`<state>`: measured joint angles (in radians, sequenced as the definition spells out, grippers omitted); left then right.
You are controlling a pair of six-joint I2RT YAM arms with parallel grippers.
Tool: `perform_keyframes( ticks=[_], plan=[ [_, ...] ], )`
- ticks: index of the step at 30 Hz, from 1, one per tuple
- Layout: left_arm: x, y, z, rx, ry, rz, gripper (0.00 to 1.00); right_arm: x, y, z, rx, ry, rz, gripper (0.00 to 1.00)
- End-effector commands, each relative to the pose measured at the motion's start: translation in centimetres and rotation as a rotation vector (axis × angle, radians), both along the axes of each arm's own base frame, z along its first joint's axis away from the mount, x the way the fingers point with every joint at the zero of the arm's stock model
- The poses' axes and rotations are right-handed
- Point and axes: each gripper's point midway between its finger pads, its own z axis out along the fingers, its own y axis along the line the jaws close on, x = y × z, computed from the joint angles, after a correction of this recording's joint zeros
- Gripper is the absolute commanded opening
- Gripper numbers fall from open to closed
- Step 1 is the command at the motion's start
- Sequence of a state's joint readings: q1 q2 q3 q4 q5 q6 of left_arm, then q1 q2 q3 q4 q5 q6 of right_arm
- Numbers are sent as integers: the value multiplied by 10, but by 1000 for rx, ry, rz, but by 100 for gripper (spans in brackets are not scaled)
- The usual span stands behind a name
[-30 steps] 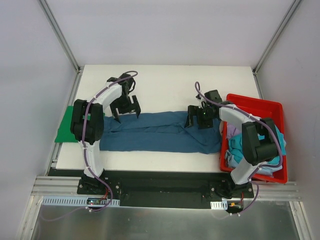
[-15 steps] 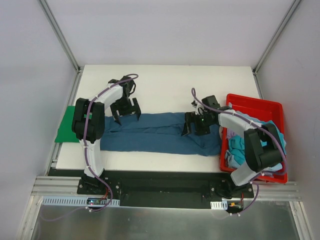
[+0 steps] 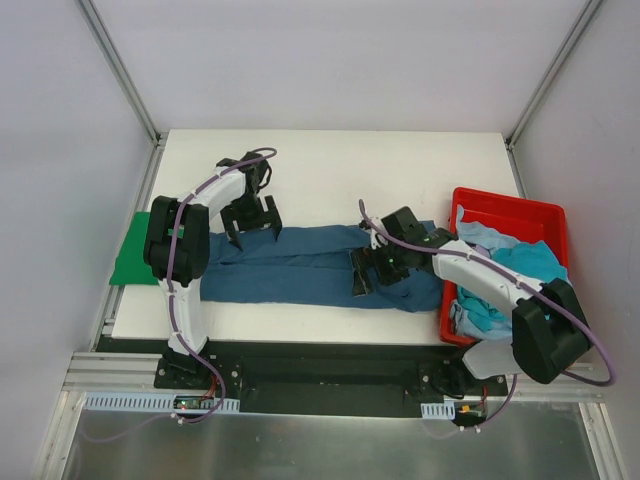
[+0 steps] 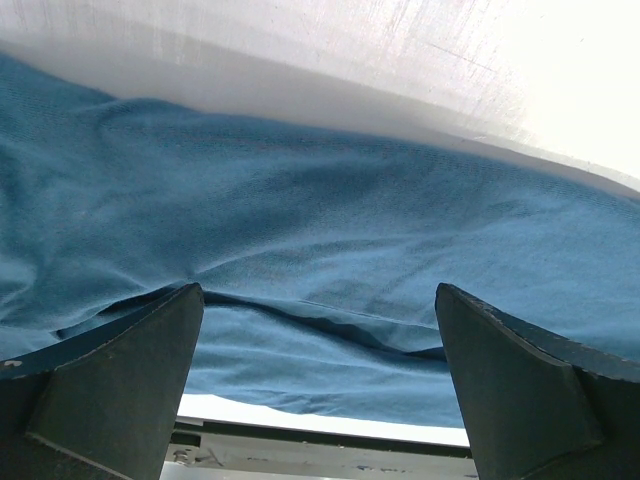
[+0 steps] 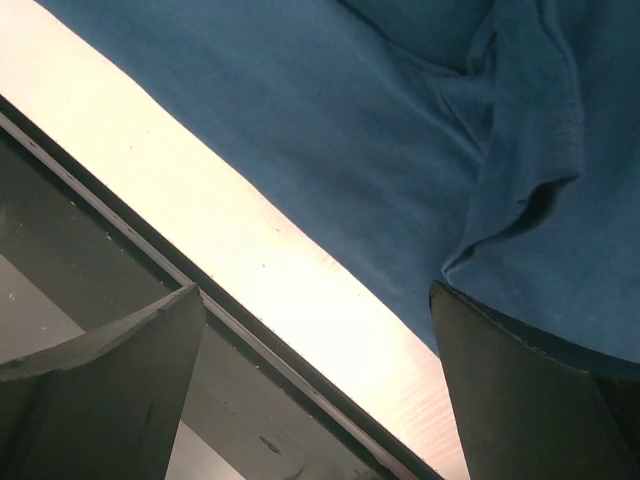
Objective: Fold and stack the t-shirts
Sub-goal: Fold the other side of the tshirt into a rectangle
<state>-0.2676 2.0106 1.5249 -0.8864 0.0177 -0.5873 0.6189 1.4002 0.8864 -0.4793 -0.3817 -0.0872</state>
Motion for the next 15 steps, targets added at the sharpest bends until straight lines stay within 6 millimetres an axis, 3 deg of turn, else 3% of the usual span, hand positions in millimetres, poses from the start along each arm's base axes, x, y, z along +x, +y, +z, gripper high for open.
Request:
perform_keyframes(
  ticks=[1,5,8,12,15],
  plan=[
    [0,0,9,2,-12,6,99,17,-1,27,22,-136,-2,96],
    [-1,1,11,3,-19,9,99,47,-26,28,-75,-224,-158,96],
    [-1,1,11,3,-19,8,99,66,-26,26,-37,-161,-235,96],
    [0,0,11,-1,-21,6,99,88,-3,22,30,-150,-218,96],
    [0,2,12,5,-24,5,99,84,28,24,109,-96,-144,96]
  ],
)
